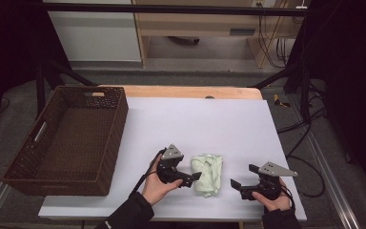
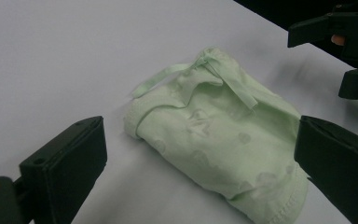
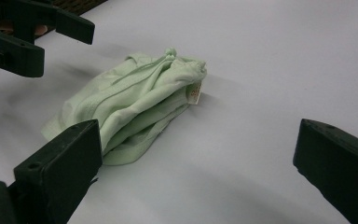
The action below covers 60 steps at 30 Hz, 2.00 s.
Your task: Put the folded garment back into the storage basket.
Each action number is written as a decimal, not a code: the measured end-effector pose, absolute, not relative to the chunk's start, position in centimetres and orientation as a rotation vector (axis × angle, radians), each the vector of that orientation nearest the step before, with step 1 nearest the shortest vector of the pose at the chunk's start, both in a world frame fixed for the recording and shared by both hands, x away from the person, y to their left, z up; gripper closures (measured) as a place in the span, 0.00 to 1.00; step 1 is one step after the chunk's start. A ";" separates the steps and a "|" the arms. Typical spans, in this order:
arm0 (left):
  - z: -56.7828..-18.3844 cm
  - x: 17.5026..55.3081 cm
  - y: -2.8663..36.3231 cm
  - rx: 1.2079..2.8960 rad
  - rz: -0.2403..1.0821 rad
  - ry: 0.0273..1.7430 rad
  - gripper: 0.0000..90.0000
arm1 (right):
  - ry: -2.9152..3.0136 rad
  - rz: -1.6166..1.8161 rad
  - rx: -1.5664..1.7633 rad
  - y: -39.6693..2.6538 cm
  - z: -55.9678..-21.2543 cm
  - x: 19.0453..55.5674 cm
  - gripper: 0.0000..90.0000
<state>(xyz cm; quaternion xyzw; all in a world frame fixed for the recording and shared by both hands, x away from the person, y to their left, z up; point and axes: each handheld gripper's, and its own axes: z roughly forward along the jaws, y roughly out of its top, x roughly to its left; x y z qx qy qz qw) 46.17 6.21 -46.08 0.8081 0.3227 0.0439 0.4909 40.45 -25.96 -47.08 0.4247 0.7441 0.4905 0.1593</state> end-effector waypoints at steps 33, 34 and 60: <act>-47.8 45.9 3.9 2.038 0.069 0.929 0.34 | 2.126 1.390 1.222 -26.1 -47.1 40.3 0.02; -47.8 45.8 3.9 2.040 0.069 0.930 0.36 | 2.126 1.389 1.221 -26.1 -47.1 40.3 0.02; -48.0 44.8 2.8 2.021 0.033 1.033 0.69 | 2.132 1.385 1.225 -26.0 -47.1 40.4 0.02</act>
